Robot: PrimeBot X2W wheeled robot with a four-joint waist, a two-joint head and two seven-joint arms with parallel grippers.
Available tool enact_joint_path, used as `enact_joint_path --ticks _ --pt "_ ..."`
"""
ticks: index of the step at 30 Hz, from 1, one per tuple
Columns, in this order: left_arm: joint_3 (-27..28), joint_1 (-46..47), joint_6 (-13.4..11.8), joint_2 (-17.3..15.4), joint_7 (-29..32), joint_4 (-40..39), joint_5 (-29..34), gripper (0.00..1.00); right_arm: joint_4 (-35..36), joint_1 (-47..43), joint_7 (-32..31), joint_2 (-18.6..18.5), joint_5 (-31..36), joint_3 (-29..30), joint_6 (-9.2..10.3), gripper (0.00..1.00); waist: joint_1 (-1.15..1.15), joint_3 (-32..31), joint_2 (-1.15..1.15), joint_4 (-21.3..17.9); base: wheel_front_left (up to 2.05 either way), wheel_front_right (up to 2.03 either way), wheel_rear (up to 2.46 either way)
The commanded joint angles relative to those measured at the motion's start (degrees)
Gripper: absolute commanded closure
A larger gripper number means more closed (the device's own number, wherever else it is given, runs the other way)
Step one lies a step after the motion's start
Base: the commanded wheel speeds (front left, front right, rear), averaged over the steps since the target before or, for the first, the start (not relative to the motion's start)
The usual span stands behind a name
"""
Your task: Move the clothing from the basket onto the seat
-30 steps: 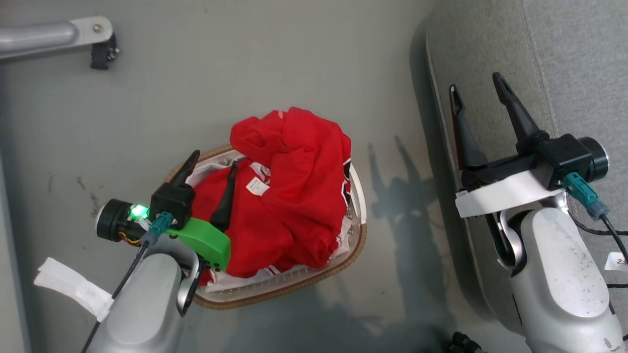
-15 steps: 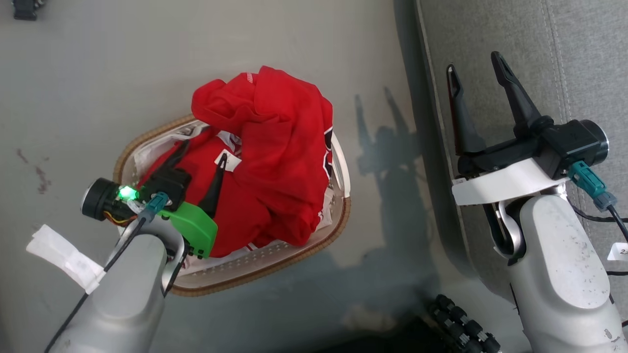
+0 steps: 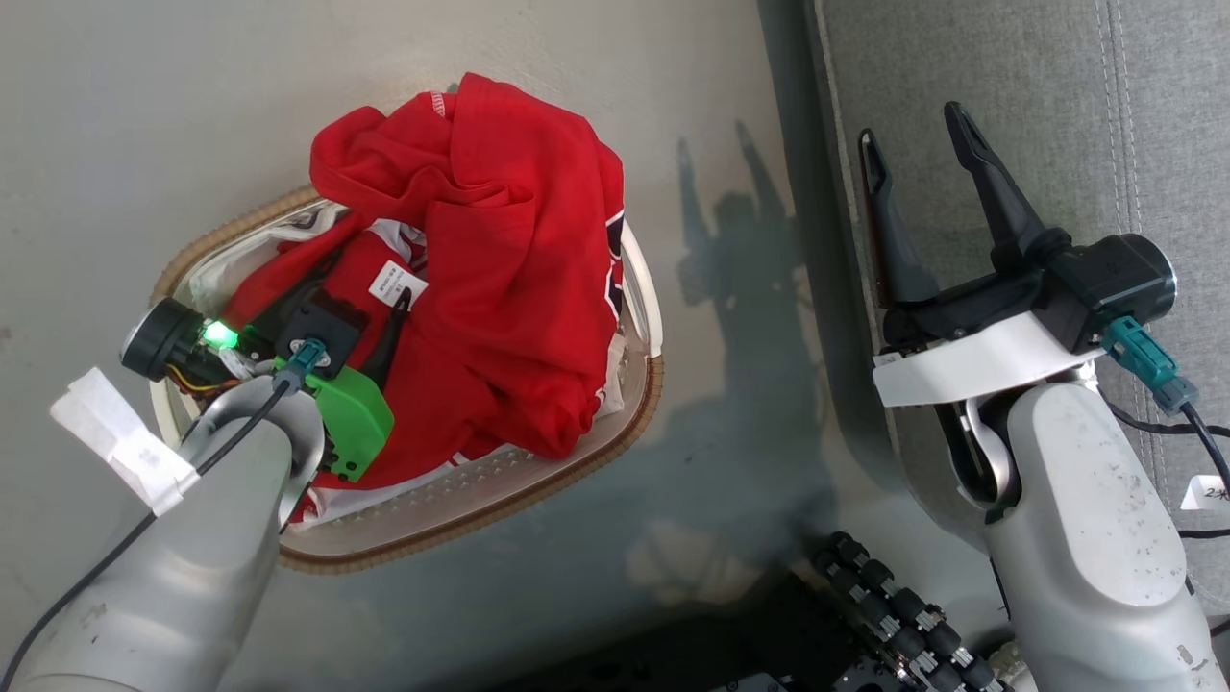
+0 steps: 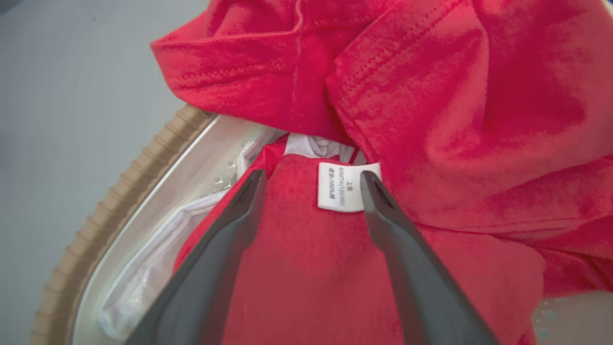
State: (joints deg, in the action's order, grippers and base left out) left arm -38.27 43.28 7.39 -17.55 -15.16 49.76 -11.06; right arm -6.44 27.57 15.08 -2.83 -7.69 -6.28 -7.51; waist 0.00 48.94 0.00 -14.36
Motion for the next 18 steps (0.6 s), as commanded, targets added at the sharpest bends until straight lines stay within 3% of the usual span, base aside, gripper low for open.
enact_joint_path --ticks 1,9,18 --pt "-0.3 1.5 0.2 -0.6 0.0 0.8 0.4 0.00 0.1 -0.4 0.1 -0.2 -0.3 -0.2 0.04 0.00 0.00 0.8 0.00 -0.4 0.00 0.00 0.00" --pt "-2.3 4.8 0.2 0.8 0.0 8.6 0.8 0.00 -0.1 -1.1 0.1 -0.2 -0.5 -2.1 0.04 0.00 0.00 1.7 0.00 -0.8 0.00 0.00 0.00" --pt "-8.8 6.4 0.2 3.4 1.4 16.3 -6.0 0.00 -0.4 -1.1 0.1 -0.2 -1.0 -2.6 0.04 0.00 0.00 2.4 0.00 -0.7 0.00 0.00 0.00"
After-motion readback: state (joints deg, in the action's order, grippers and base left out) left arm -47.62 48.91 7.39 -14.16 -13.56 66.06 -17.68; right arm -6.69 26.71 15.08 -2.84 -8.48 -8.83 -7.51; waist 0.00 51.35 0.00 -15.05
